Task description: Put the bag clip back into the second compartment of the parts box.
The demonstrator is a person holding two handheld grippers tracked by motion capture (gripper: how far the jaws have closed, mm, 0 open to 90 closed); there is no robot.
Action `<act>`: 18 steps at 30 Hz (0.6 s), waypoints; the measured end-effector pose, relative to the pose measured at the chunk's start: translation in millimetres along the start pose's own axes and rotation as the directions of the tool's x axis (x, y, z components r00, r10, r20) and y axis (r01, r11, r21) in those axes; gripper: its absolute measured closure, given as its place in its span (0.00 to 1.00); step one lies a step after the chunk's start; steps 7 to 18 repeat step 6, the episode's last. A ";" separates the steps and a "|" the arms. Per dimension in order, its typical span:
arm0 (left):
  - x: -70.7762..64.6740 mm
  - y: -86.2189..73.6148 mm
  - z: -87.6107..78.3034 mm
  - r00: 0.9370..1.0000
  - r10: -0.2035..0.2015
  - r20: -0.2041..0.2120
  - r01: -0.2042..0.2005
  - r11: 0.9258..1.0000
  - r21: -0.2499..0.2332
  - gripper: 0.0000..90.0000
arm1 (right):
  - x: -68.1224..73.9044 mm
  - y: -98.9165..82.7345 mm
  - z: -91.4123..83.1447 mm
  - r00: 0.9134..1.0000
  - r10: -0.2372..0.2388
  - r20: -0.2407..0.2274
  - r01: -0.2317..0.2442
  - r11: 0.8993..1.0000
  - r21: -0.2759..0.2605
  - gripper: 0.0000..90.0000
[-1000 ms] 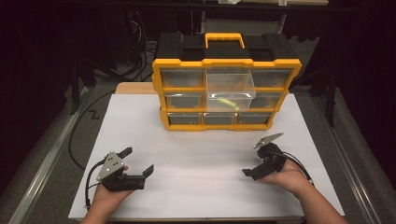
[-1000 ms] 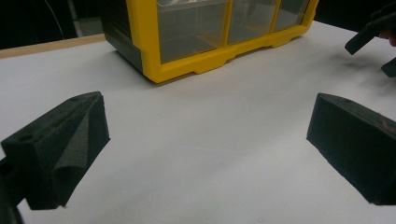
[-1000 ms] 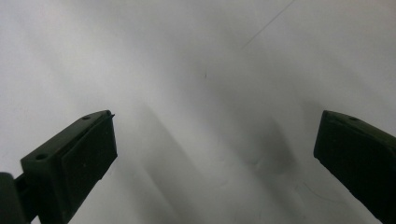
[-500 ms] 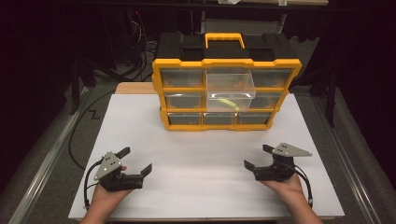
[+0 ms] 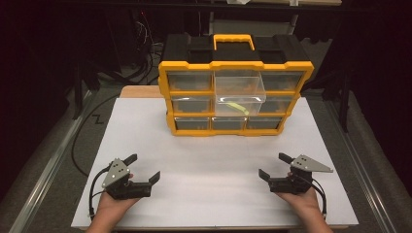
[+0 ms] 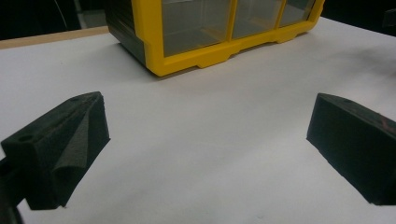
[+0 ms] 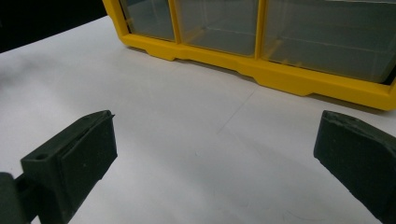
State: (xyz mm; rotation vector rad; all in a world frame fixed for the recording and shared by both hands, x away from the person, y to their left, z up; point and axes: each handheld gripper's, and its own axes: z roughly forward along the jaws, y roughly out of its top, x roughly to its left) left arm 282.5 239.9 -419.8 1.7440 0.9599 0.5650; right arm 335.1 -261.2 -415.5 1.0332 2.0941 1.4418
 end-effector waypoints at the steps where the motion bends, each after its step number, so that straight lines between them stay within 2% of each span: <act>1: 0.6 -0.1 -0.1 1.000 0.000 0.000 0.000 1.000 0.001 0.00 | 0.1 0.1 0.1 1.000 0.000 0.001 0.000 1.000 0.000 0.00; 6: 2.8 -0.5 -0.9 1.000 -0.012 0.004 0.012 1.000 -0.005 0.00 | 0.0 -0.5 0.8 1.000 -0.010 0.017 0.010 1.000 0.013 0.00; 18: 2.8 -0.5 -0.9 1.000 -0.012 0.004 0.012 1.000 -0.005 0.00 | 0.0 -0.5 0.8 1.000 -0.010 0.017 0.010 1.000 0.013 0.00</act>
